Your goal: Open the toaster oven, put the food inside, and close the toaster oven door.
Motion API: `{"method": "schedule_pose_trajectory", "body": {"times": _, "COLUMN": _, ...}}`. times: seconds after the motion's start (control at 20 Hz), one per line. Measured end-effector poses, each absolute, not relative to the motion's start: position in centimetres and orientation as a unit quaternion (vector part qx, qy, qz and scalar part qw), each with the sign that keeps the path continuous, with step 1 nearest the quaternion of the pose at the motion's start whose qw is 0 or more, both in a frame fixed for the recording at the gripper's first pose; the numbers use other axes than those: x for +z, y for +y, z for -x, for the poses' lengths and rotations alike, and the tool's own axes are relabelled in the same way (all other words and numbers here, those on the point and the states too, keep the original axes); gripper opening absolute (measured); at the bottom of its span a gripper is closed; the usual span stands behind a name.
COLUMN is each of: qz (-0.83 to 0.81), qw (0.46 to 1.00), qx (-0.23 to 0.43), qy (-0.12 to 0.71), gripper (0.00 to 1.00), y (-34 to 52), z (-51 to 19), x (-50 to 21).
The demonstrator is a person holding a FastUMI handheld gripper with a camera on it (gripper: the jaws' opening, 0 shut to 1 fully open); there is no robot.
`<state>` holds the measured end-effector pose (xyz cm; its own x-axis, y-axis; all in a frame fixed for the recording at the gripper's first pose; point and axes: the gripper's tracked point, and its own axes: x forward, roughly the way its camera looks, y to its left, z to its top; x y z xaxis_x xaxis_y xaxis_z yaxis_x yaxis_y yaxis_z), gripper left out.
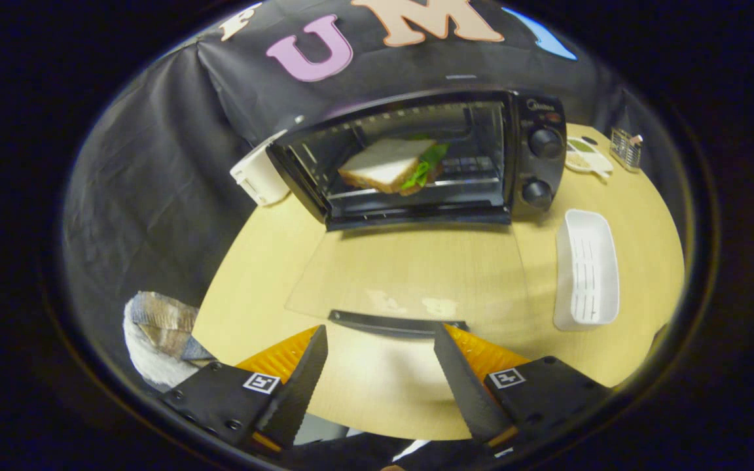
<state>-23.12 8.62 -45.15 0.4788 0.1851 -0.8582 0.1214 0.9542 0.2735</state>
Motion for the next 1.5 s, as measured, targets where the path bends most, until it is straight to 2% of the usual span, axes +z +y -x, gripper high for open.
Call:
{"method": "schedule_pose_trajectory", "body": {"times": 0.25, "qz": -0.127, "qw": 0.823, "qx": -0.004, "qy": 0.553, "gripper": 1.0, "y": 5.7, "z": 24.8, "x": -47.6}}
{"method": "schedule_pose_trajectory", "body": {"times": 0.55, "qz": -0.114, "qw": 0.819, "qx": -0.009, "qy": 0.562, "gripper": 1.0, "y": 4.5, "z": 24.3, "x": -48.9}}
{"method": "schedule_pose_trajectory", "body": {"times": 1.05, "qz": -0.116, "qw": 0.841, "qx": 0.004, "qy": 0.528, "gripper": 1.0, "y": 4.4, "z": 23.0, "x": -46.4}}
{"method": "schedule_pose_trajectory", "body": {"times": 1.5, "qz": -0.109, "qw": 0.885, "qx": 0.0, "qy": 0.452, "gripper": 0.99, "y": 3.4, "z": 18.1, "x": -41.8}}
